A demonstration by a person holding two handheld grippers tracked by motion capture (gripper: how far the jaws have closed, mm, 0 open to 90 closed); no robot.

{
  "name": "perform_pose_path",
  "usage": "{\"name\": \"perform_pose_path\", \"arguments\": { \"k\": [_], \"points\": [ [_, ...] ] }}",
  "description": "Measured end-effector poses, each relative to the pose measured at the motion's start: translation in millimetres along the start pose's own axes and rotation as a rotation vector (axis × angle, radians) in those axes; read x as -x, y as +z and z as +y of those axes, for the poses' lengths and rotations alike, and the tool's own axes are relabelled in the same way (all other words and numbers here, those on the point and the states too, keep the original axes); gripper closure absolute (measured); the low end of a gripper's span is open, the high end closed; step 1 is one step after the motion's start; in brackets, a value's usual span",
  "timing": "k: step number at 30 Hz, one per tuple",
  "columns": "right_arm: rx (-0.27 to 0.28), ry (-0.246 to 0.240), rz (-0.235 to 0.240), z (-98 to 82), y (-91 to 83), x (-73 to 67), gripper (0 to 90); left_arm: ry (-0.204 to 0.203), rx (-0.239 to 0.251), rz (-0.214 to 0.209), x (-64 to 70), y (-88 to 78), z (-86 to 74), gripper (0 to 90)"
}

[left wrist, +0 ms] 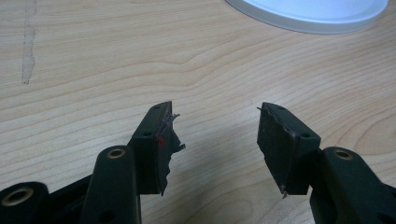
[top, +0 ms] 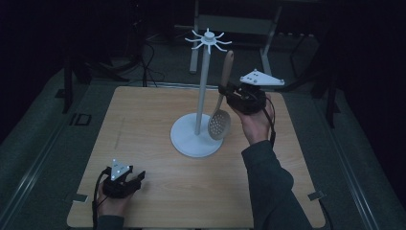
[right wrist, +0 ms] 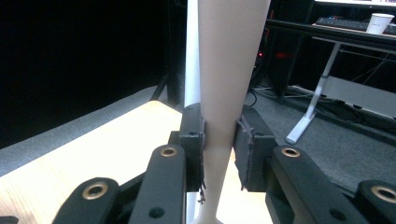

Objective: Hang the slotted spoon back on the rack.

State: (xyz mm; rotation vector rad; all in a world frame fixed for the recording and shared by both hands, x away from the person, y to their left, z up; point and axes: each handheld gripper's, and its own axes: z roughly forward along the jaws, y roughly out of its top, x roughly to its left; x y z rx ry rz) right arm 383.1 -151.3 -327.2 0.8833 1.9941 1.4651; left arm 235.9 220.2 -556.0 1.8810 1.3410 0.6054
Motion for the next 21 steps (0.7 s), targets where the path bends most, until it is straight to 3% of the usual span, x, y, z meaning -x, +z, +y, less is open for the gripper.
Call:
{"name": "perform_pose_path", "arguments": {
  "k": [21],
  "points": [
    [-0.032,0.009,0.016,7.9,12.4,3.3,74.3,-0.003,-0.001,-0.002,-1.2,-0.8,-0.3,46.1]
  ]
}}
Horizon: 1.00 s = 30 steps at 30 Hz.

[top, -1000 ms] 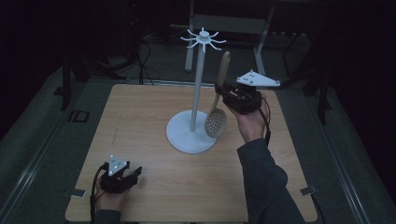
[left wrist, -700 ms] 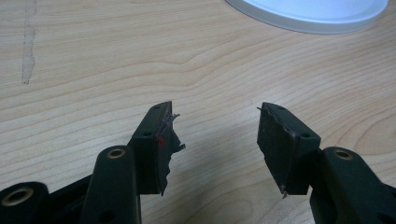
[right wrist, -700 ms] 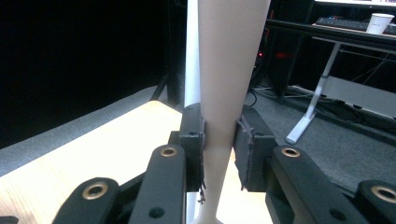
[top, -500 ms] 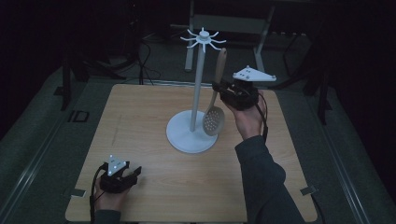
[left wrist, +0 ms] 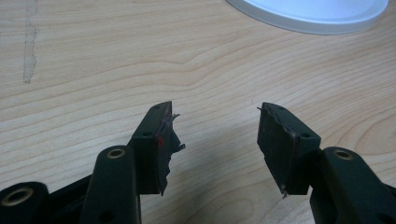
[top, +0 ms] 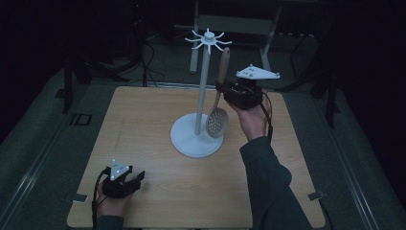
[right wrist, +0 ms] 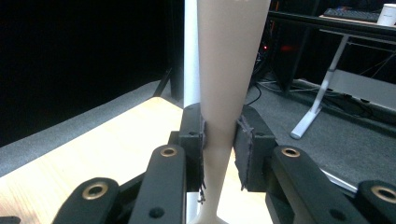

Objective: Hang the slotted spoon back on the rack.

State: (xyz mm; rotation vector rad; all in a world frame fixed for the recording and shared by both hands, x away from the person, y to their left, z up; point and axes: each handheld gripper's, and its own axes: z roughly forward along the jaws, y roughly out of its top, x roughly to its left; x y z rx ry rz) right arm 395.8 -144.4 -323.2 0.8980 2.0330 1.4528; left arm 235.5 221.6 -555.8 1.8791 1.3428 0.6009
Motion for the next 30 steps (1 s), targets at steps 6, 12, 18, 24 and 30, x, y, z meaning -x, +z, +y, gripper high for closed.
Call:
{"name": "perform_pose_path", "arguments": {
  "k": [6,12,18,24,30],
  "points": [
    [0.004,0.003,0.007,3.2,2.0,-1.2,74.3,0.001,0.001,0.002,0.2,-0.3,-0.3,46.1],
    [0.002,0.007,0.007,5.2,4.7,-1.6,74.3,0.000,-0.001,0.002,-0.3,-0.2,-0.2,46.2],
    [-0.004,0.009,0.003,6.6,7.6,-1.5,74.3,0.002,-0.001,0.000,0.4,0.1,-0.1,46.1],
    [-0.005,0.014,0.004,7.3,10.2,-2.2,74.3,0.002,-0.001,-0.001,0.4,0.2,-0.1,46.1],
    [-0.011,0.016,0.008,6.6,13.5,-1.5,74.3,0.002,-0.002,0.001,0.8,0.9,-0.3,46.1]
  ]
}}
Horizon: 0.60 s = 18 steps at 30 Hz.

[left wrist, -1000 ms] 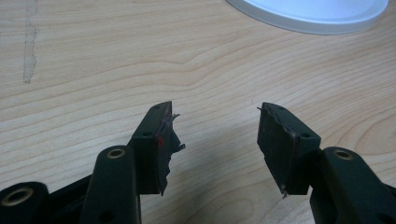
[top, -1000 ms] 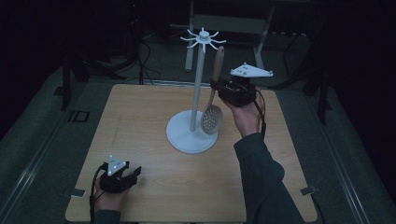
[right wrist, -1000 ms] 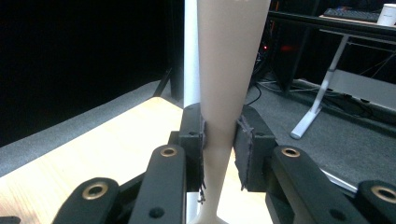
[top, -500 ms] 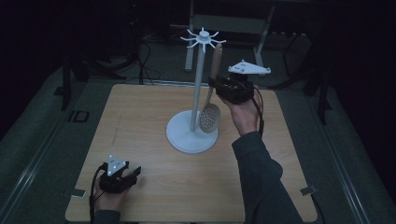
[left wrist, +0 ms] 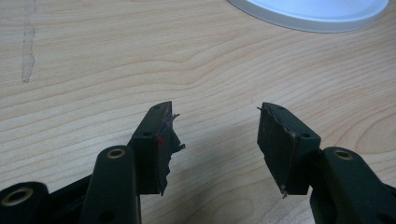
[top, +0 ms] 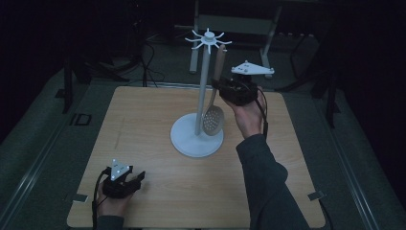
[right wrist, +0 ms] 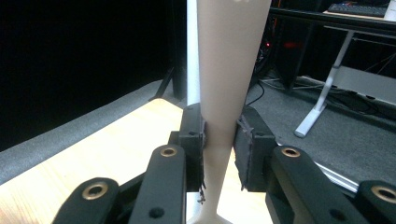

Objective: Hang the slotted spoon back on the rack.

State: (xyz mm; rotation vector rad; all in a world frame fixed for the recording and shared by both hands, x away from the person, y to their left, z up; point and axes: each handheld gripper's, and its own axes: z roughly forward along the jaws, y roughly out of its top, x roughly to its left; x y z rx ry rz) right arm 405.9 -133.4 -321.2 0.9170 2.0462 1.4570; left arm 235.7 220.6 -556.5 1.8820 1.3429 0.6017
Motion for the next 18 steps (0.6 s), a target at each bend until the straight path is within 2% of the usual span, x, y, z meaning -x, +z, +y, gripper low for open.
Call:
{"name": "perform_pose_path", "arguments": {
  "k": [18],
  "points": [
    [-0.004,0.002,0.003,-2.6,5.8,-1.1,73.7,0.001,0.000,-0.001,0.2,0.3,0.0,46.1]
  ]
}}
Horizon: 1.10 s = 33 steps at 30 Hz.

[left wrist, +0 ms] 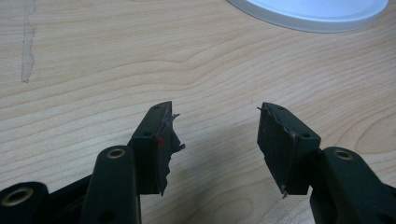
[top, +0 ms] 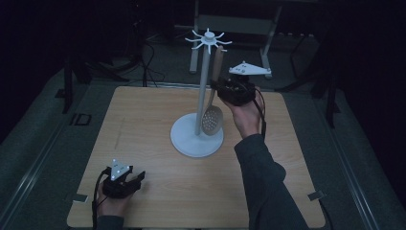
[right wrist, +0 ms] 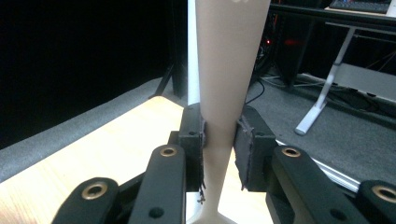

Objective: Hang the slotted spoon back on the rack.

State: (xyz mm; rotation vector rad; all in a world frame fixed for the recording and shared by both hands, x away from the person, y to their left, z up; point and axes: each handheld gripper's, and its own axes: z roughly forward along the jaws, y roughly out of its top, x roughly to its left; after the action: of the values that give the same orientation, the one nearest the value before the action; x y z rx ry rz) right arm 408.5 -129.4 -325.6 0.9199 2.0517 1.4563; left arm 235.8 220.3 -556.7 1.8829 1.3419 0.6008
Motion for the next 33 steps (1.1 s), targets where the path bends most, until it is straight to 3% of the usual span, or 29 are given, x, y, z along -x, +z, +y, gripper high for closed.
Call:
{"name": "perform_pose_path", "arguments": {
  "k": [10,22,33],
  "points": [
    [0.016,-0.023,-0.001,-4.3,-3.9,-3.1,61.1,0.002,0.000,0.002,-0.1,-0.7,0.0,46.1],
    [0.001,-0.028,-0.003,-13.6,-8.9,-2.3,53.9,0.000,0.003,0.002,-0.5,-0.5,0.0,45.5],
    [-0.029,-0.010,-0.014,-35.1,-24.0,10.5,50.8,-0.001,0.003,0.002,-0.5,-0.6,0.2,45.4]
  ]
}}
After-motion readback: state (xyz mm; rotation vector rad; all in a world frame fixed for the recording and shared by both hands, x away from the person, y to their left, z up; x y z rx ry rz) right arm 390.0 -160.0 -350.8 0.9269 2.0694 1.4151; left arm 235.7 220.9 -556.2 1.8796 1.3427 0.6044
